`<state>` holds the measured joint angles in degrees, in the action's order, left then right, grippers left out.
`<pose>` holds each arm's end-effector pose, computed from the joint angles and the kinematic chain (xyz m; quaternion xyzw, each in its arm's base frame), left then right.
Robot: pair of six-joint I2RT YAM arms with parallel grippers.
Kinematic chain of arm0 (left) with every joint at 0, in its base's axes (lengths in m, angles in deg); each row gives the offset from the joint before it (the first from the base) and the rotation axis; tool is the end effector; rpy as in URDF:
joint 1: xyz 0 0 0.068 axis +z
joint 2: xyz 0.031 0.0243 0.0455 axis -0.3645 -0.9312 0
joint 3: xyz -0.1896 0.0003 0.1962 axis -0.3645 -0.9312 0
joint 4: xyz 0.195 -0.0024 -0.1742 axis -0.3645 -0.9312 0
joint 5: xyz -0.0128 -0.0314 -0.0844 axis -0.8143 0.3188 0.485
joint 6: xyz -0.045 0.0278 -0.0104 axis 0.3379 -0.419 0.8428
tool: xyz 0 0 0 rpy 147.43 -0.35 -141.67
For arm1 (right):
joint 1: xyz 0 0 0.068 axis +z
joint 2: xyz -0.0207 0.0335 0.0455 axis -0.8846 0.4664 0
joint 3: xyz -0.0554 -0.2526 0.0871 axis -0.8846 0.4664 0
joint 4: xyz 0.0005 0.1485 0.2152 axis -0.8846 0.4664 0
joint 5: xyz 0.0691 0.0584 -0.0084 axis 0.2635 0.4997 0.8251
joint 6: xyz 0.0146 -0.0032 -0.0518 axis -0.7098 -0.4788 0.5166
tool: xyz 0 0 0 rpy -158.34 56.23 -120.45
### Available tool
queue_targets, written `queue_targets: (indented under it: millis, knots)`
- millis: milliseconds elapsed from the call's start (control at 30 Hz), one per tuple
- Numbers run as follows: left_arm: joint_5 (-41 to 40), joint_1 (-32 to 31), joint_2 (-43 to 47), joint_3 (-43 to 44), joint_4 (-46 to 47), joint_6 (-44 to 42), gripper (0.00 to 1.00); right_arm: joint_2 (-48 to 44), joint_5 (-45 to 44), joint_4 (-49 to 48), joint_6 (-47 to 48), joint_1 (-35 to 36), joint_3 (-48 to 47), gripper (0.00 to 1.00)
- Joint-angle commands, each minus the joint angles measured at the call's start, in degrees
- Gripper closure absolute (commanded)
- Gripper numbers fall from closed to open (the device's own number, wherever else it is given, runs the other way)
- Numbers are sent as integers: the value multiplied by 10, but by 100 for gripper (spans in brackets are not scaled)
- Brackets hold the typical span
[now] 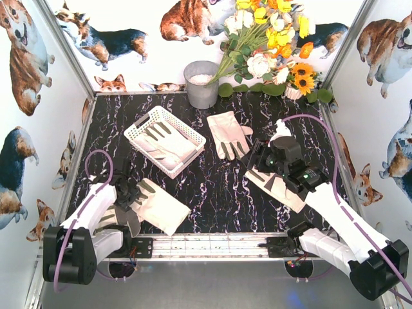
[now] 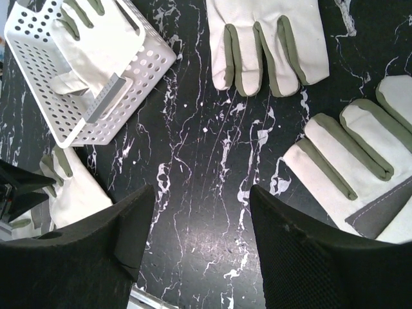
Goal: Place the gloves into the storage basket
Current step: Pick up the glove from the center of the board.
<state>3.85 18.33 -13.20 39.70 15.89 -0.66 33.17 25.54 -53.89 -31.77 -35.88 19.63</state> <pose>0.1592 -0.0013 0.1644 -0.5037 0.8501 0.0214 0.1520 0.1801 0.0903 0.2879 0.0472 0.8787 0.2475 0.4054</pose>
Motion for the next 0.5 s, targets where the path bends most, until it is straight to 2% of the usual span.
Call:
queue_targets:
  millis: [0, 167, 300, 467]
  knots:
    - [-6, -1, -6, -21, 29, 5, 64, -7, 5, -35, -13, -2, 7, 38]
    - [-12, -1, 5, -4, 19, -17, 78, 0, 10, -39, -18, -1, 7, 38]
    - [1, -1, 19, 20, 7, -45, 83, 8, 16, -44, -19, -1, 5, 38]
    - [29, -1, 32, 46, 2, -84, 100, 27, 30, -53, -19, -1, 0, 40]
